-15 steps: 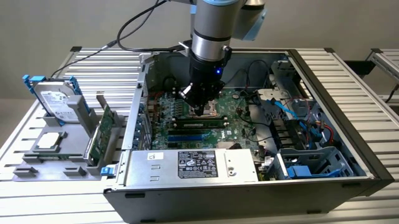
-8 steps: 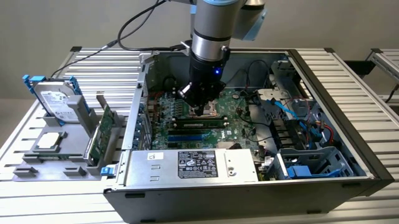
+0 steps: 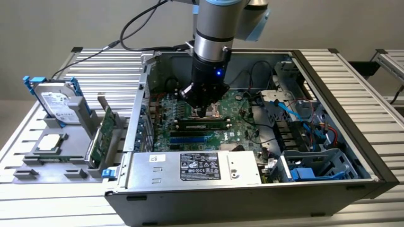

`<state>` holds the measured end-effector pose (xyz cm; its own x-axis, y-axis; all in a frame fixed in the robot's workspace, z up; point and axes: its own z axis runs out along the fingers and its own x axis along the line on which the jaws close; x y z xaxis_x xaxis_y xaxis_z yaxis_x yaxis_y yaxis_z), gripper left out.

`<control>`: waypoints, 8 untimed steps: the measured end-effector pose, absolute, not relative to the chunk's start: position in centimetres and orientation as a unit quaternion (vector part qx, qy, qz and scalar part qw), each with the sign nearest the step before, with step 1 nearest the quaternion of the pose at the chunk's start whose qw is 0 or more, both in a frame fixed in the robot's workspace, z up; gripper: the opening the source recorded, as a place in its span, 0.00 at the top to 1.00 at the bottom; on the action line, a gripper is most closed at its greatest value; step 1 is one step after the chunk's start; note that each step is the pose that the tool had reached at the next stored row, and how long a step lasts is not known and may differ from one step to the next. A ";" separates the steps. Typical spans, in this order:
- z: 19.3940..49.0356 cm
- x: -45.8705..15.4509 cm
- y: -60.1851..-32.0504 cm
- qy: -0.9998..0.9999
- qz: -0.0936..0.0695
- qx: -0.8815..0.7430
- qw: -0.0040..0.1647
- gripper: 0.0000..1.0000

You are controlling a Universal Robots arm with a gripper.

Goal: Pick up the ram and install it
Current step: 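Press down the ram until it locks into place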

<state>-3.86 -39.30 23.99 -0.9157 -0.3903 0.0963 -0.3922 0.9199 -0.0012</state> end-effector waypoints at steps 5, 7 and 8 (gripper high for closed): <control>24.0 -3.9 -39.3 -0.984 0.010 0.172 0.046 0.89; 24.0 -3.9 -39.3 -0.986 0.010 0.161 0.046 0.89; 24.0 -3.9 -39.3 -0.987 0.009 0.155 0.046 0.89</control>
<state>-3.87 -39.30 24.00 -0.9478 -0.3049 0.0929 -0.3066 0.9518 -0.0043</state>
